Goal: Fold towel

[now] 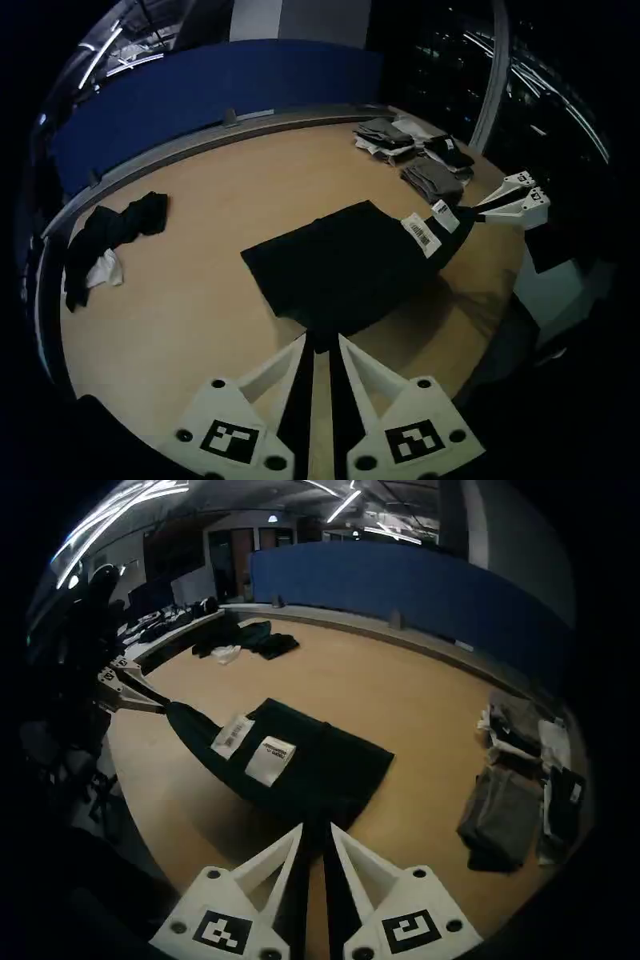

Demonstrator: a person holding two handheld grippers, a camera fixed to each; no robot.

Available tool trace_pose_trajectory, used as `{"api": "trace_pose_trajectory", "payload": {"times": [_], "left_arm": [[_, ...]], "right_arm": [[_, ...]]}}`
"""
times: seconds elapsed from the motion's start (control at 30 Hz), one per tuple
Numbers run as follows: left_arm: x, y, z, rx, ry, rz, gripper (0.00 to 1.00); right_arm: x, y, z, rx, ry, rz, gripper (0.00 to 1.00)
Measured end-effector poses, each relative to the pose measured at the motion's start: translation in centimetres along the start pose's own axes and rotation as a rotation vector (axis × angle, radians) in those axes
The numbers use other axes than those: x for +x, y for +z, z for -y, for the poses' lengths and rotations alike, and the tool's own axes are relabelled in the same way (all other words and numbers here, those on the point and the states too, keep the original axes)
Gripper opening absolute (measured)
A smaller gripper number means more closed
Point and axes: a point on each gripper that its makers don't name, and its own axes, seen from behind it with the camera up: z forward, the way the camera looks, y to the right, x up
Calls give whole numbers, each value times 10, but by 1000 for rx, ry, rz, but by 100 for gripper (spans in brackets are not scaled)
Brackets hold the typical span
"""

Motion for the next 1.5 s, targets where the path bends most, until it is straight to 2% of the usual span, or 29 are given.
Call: {"api": "trace_pose_trajectory", "payload": {"times": [0.27,0.5,0.97,1.2,1.5], "left_arm": [[-6,8,4,5,-23,37,12],[2,17,12,17,-46,58,12],[20,61,41,33,-136,123,12],[34,83,57,53,-117,129,12],[39,109,76,89,-97,152,12]], "right_arm": [[-3,8,0,9,5,19,10],[6,17,-8,4,8,33,10],[22,62,-42,-10,43,70,10],[28,83,-61,-26,52,81,10],[31,113,-77,-39,75,101,9]]}}
